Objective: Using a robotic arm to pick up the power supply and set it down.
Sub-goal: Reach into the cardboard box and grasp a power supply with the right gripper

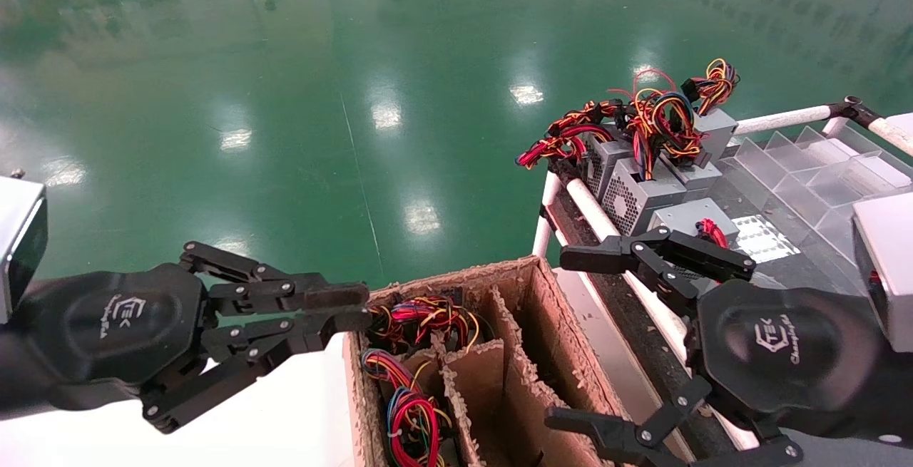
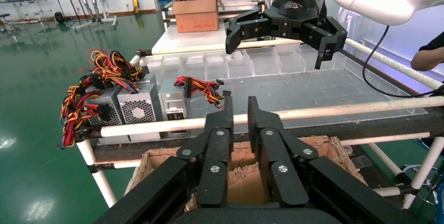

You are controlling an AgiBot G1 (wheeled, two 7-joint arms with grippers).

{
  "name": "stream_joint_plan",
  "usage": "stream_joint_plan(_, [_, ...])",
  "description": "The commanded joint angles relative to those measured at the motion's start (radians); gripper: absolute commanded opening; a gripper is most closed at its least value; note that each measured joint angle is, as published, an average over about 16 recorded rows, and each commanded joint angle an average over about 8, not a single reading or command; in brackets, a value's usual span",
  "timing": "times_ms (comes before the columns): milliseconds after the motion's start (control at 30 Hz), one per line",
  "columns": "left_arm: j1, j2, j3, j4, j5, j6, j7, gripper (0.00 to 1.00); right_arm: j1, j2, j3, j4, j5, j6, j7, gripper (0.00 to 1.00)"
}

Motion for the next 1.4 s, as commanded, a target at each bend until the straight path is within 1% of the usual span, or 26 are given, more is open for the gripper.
stream_joint_plan(33, [0.000, 0.000, 0.000, 0.000, 0.000, 0.000, 0.000, 1.00, 0.000, 0.000, 0.000, 0.001, 0.001, -0.001, 0.000, 1.00])
stream_joint_plan(233, [0.000, 0.000, 0.000, 0.000, 0.000, 0.000, 0.000, 1.00, 0.001, -0.007, -0.008, -0.009, -0.016, 0.010, 0.002, 1.00])
stream_joint_plan(533, [0.000, 0.000, 0.000, 0.000, 0.000, 0.000, 0.000, 1.00, 0.016, -0.044, -0.058, -0.024, -0.105, 0.040, 0.010, 1.00])
stream_joint_plan(800, [0.000, 0.000, 0.000, 0.000, 0.000, 0.000, 0.000, 1.00, 0.017, -0.061, -0.084, -0.032, -0.141, 0.050, 0.026, 1.00])
stream_joint_plan(900, [0.000, 0.000, 0.000, 0.000, 0.000, 0.000, 0.000, 1.00, 0.028, -0.099, -0.124, -0.050, -0.188, 0.057, 0.055, 1.00])
stream_joint_plan(1067, [0.000, 0.000, 0.000, 0.000, 0.000, 0.000, 0.000, 1.00, 0.069, -0.193, -0.202, -0.118, -0.269, 0.047, 0.094, 1.00])
stream_joint_plan(1233, [0.000, 0.000, 0.000, 0.000, 0.000, 0.000, 0.000, 1.00, 0.113, -0.278, -0.264, -0.210, -0.342, 0.023, 0.086, 1.00])
stream_joint_plan(1400, [0.000, 0.000, 0.000, 0.000, 0.000, 0.000, 0.000, 1.00, 0.146, -0.341, -0.310, -0.297, -0.403, 0.002, 0.061, 0.99])
